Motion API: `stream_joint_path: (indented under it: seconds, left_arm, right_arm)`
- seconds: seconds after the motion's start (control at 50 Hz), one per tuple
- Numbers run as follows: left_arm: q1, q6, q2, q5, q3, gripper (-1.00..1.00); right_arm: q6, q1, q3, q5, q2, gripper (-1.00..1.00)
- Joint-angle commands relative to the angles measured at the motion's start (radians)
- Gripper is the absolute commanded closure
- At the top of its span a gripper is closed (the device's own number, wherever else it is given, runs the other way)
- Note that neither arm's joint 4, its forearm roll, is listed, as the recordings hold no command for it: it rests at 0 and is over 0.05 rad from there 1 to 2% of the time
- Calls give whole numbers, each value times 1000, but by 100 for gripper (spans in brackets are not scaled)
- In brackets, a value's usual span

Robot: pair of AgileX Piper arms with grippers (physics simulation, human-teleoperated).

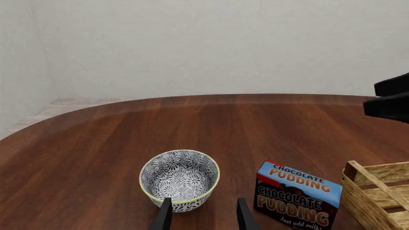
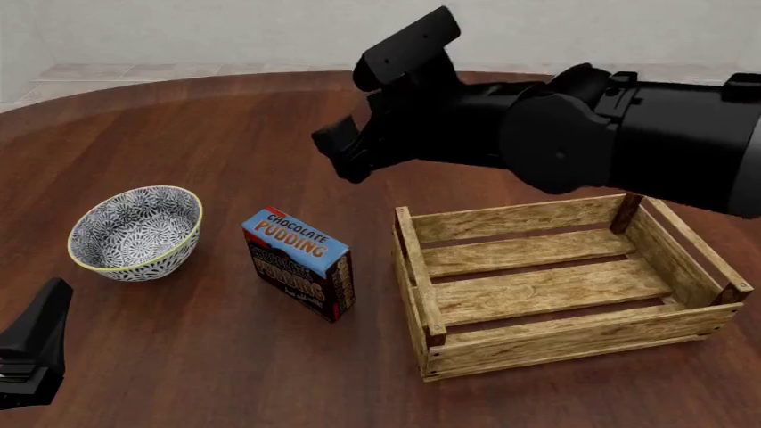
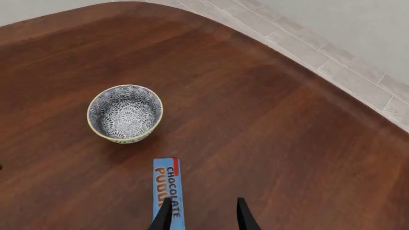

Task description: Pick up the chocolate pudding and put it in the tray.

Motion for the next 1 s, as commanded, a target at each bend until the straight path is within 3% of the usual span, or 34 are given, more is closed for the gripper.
stream_joint_path:
  seconds: [0.02,1.0]
  left_arm:
    - [0,0,0,0,0,-100]
    - [0,0,0,0,0,-100]
  right_arm:
    - [7,24,2,-20,46,-100]
    - [-14,107,40,-97,188,-100]
